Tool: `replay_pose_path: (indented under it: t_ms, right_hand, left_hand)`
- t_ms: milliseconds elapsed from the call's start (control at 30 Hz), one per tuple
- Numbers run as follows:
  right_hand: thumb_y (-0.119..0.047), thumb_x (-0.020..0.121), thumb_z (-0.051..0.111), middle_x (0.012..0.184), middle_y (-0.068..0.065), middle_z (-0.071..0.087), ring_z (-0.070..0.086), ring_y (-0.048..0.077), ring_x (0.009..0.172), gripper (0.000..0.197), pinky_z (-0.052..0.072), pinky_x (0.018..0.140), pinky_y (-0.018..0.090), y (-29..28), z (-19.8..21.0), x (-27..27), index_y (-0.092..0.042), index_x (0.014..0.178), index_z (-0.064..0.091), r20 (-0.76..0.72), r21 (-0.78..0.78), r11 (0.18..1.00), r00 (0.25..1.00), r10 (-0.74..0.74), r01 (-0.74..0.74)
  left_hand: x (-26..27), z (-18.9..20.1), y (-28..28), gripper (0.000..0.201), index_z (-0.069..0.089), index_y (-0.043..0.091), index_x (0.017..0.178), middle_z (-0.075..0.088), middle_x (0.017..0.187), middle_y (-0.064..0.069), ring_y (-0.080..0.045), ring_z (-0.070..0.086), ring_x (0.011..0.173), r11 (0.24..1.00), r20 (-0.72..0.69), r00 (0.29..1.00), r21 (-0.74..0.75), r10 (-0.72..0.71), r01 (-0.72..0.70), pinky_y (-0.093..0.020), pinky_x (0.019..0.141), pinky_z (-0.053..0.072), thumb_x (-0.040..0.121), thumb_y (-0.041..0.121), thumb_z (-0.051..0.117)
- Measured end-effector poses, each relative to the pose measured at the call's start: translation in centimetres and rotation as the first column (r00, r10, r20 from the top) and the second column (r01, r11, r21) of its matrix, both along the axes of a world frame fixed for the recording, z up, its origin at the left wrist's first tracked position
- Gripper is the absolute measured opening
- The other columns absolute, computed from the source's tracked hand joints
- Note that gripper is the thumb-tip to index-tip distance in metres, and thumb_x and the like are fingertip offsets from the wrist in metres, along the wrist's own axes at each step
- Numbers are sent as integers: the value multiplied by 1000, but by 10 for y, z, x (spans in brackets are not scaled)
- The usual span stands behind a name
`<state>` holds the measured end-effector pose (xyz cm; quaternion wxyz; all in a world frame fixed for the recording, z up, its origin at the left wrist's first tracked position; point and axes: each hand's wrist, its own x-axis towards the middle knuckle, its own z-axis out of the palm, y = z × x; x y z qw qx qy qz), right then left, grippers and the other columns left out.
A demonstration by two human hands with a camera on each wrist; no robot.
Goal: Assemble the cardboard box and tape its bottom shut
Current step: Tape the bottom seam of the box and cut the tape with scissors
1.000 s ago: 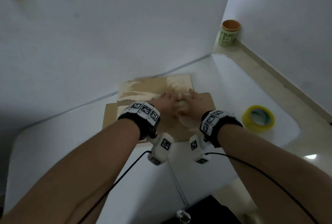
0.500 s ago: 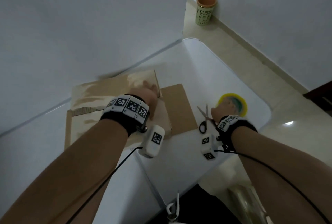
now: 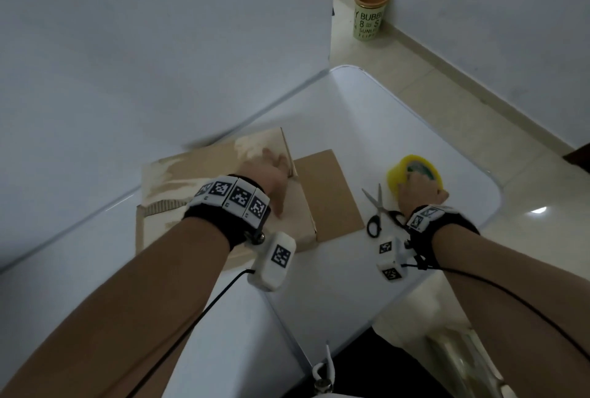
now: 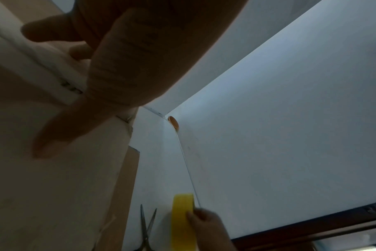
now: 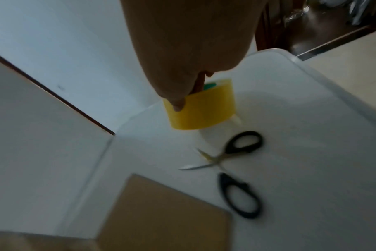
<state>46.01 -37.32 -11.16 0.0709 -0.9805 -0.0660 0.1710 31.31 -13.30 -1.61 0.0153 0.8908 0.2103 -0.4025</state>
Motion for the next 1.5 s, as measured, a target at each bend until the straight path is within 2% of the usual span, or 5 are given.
replay_pose_path:
  t_ms: [333,867,1067,1200,1500]
  right_hand:
    - [-9,98,49,84,11,68,63,22,75,23,54,68,30,123,126,-50,7,106,63,-484,864,304,830,278,402]
    - [-38,99,44,63,-4,45,46,21,79,42,33,73,29,189,134,-161,-21,59,46,-56,729,629,892,448,-270]
    - [-48,101,31,104,22,66,59,35,101,65,44,90,38,188,130,-166,6,98,67,-50,702,668,920,390,-245]
    - [-50,99,35,58,2,45,47,25,67,58,35,71,31,212,136,-166,-16,52,40,12,667,674,909,417,-318]
    - [-44,99,40,64,8,53,57,30,73,51,36,61,33,295,143,-164,-8,66,52,320,177,540,567,759,-823]
  left_hand:
    - [-60,-10,38,102,1,29,154,-9,162,-1,-26,-9,149,985,274,962,-163,-16,63,-50,120,5,80,54,67]
    - [-169,-18,57,80,7,25,155,0,163,6,-22,2,150,970,437,892,-244,117,-8,-51,119,13,93,44,55]
    - [-223,-14,86,122,-13,26,153,-21,160,5,-22,-14,148,992,292,956,-127,20,18,-62,115,3,70,72,64]
    - [-231,-18,98,130,-18,24,151,-26,158,3,-21,-21,147,980,292,952,-197,94,-37,-67,113,9,66,71,69]
    - [-229,-19,98,131,-15,15,153,-23,159,-6,-28,-21,146,972,325,942,-234,79,0,-51,120,6,68,66,71]
